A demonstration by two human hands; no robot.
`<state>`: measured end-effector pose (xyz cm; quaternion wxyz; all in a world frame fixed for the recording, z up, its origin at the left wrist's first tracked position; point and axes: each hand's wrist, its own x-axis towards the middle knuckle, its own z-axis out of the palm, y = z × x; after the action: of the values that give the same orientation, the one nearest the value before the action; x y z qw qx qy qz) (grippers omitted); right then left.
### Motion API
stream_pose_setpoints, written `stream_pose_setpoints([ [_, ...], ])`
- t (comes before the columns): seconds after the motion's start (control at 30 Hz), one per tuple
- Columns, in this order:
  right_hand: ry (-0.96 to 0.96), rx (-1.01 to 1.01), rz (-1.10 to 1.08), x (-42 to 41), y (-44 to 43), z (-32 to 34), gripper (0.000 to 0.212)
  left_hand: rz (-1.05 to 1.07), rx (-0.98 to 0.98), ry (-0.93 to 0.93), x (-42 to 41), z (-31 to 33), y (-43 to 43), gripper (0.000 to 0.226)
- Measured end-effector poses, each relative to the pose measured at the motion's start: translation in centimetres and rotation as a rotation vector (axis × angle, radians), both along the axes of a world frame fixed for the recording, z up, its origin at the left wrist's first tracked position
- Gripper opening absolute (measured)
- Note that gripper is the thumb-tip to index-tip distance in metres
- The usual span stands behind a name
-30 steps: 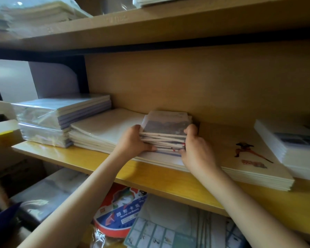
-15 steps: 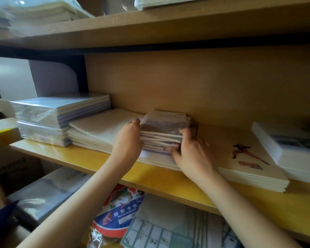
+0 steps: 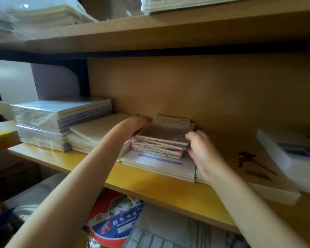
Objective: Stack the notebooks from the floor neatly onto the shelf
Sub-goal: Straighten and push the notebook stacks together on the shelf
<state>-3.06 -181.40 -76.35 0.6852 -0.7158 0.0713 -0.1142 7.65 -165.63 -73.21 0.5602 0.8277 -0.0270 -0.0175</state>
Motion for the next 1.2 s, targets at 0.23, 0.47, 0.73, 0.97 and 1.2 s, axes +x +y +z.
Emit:
stream_pose_setpoints([
  [0.23,0.176,0.132,0.093,0.9,1.7,-0.2,0.025,-0.035,-0.182,0.131,1.1,-1.4,0.4,0.041],
  [0.47,0.247,-0.334,0.102,2.1,2.2,-0.3,0.062,-0.091,-0.114,0.203,0.6,-0.2,0.3,0.048],
  [0.73,0.091,-1.071,0.06,1.9,1.1,-0.2,0.081,-0.192,0.334,-0.121,-0.5,-0.2,1.0,0.072],
  [0.97,0.028,-1.133,0.092,2.3,0.0,-0.4,0.078,-0.231,0.629,-0.206,-1.5,-0.7,2.3,0.108],
  [1.2,-0.055,-1.138,-0.016,2.0,-0.3,-0.6,0.07,-0.111,0.587,-0.371,-1.9,-1.7,3.0,0.091],
])
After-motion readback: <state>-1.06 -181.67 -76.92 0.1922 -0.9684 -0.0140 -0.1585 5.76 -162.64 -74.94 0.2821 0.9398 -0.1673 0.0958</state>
